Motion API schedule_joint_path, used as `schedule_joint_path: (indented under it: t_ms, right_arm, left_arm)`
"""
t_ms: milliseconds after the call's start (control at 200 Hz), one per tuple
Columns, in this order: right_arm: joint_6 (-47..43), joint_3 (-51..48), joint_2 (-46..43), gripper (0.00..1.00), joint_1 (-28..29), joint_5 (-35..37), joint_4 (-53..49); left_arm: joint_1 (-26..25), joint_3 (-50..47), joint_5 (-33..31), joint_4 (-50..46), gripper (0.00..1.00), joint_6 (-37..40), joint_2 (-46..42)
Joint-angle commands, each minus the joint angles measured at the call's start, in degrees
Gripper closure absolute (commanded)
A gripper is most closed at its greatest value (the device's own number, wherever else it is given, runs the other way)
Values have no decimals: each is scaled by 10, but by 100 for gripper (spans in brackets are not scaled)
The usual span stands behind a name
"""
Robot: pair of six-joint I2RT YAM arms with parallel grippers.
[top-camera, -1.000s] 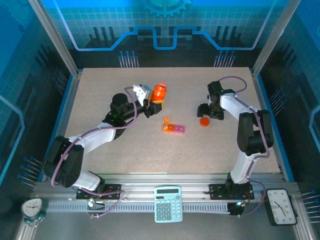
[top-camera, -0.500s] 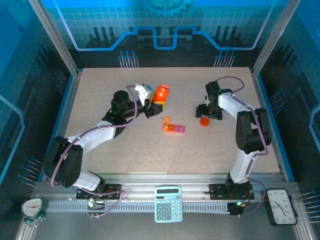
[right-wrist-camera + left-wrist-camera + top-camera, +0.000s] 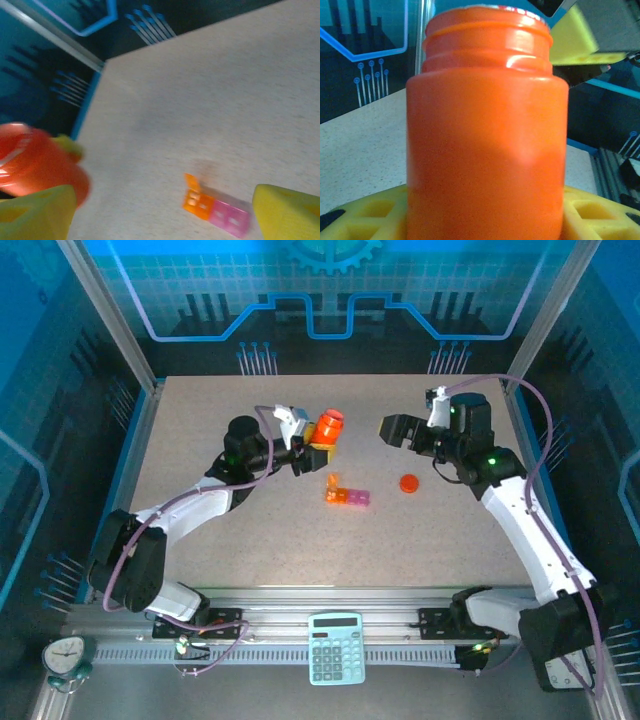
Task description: Sort the pills into containers
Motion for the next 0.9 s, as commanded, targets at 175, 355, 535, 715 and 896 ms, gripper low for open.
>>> schedule_joint_path:
  t_ms: [175, 355, 535, 715, 896]
  right_arm:
    - [44, 8, 19, 4, 89, -8, 88]
    - [45, 30, 50, 4, 124, 7, 101]
    - [47, 48, 76, 5, 142, 19, 109]
    - [52, 69, 101, 6, 152, 21, 115]
    - [59, 83, 124, 8, 161, 24, 118]
  left_arm:
    - [4, 38, 59, -1, 98, -39, 16]
    - [4, 43, 67, -16, 97, -39, 17]
    - [3, 44, 71, -25, 98, -37, 18]
    - [4, 46, 73, -30, 97, -36, 21]
    - [4, 49, 75, -27, 98, -38, 24]
